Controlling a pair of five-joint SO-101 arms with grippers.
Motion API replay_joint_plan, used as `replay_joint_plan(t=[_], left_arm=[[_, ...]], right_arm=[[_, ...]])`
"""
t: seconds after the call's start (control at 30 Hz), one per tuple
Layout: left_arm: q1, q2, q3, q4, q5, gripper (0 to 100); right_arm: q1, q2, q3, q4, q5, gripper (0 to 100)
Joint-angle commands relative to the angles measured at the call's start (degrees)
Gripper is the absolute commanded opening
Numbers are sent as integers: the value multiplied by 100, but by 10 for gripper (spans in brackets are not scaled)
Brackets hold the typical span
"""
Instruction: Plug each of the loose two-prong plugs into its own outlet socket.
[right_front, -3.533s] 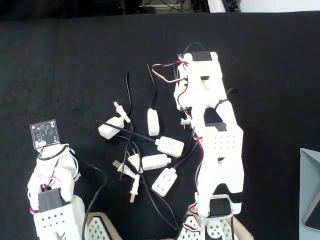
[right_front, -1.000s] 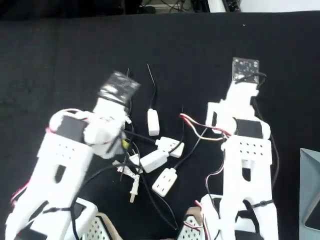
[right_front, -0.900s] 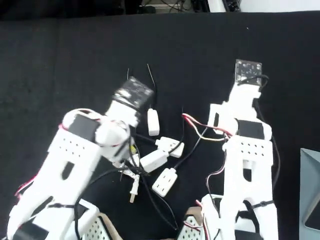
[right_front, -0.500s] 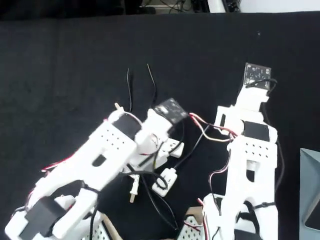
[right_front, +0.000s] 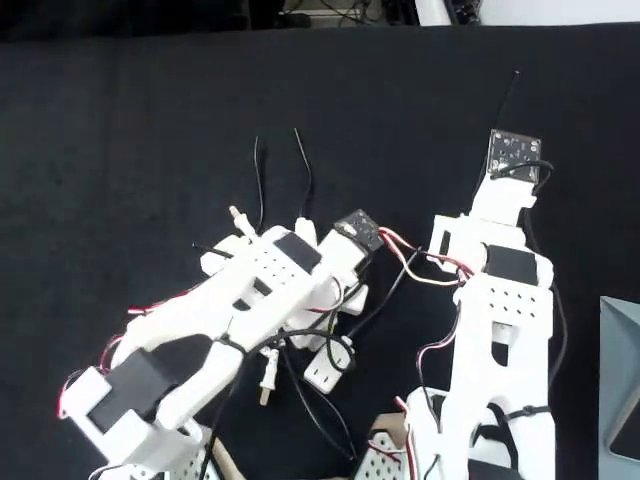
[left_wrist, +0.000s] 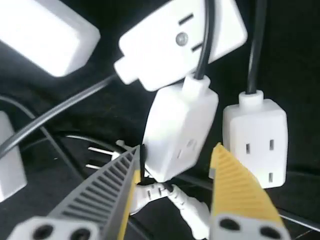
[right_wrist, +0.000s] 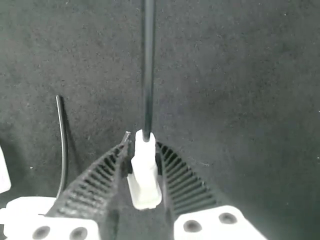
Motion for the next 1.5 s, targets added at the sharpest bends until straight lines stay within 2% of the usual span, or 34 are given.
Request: replay_joint_plan(t=[0.0,0.13,0.5,0.57,0.63,0.73,0.8,0.93,1.2,1.47], left_arm=[[13,62,-242,-44,62,139],[48,53,-277,-44,62,23],[-22,-1310,295,-18,62,30],[31,-1354,391,-35,70,63],[22,-1354,453,-35,114,147],[-22,-1354,549,-62,642,295],[13,-1345,558,-62,923,330],[-31,-1345,690,-510,1099,327],[-92,-1345,1560,-1820,1081,224],[-312,-1345,1824,-2101,1090,216]], right_arm=[[70,-145,-40,-62,-62,11],[70,-154,-48,-62,-62,11],[70,-154,-66,-62,-62,11],[70,-154,-66,-62,-62,11],[70,-154,-66,-62,-62,11],[70,-154,-75,-62,-62,11],[70,-154,-66,-62,-62,11],[70,-154,-48,-62,-62,11],[70,-154,-48,-62,-62,11],[62,-154,-84,149,-62,11]])
